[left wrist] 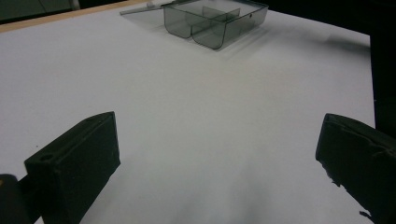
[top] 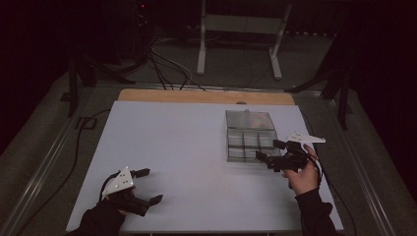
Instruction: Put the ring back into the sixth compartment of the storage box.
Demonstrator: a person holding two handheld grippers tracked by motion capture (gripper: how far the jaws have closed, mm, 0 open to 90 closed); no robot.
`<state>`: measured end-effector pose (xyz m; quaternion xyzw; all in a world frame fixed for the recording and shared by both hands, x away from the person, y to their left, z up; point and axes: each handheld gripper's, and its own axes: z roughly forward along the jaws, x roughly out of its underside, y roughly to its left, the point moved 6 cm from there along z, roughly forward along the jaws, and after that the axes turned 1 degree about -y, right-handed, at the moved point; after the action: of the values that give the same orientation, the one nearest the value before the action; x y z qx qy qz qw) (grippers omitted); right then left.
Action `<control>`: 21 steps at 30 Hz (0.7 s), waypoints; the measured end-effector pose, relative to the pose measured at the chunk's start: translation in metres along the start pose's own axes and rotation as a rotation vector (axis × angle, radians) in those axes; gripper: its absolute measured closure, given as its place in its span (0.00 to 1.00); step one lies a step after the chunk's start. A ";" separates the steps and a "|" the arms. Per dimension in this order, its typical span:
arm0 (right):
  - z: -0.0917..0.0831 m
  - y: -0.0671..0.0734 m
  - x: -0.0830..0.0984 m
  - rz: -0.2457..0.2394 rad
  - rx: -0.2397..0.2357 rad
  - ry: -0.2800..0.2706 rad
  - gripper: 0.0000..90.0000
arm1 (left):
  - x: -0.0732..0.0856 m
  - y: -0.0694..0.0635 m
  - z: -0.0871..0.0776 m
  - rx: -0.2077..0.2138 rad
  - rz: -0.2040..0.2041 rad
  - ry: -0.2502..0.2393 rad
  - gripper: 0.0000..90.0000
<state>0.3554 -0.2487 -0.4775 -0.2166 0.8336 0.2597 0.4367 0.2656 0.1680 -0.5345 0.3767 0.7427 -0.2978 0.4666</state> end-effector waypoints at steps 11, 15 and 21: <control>-0.008 0.000 0.022 -0.018 0.014 0.020 0.01 | 0.000 0.000 0.001 0.004 0.000 -0.001 0.01; -0.012 0.002 0.031 -0.019 0.015 0.034 0.01 | 0.000 0.000 0.000 0.003 -0.001 -0.002 0.01; -0.018 0.005 0.046 -0.007 0.003 0.044 0.01 | 0.000 0.000 0.000 0.006 0.001 -0.002 0.01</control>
<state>0.3169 -0.2626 -0.5065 -0.2246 0.8427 0.2518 0.4196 0.2656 0.1676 -0.5343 0.3780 0.7414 -0.3001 0.4663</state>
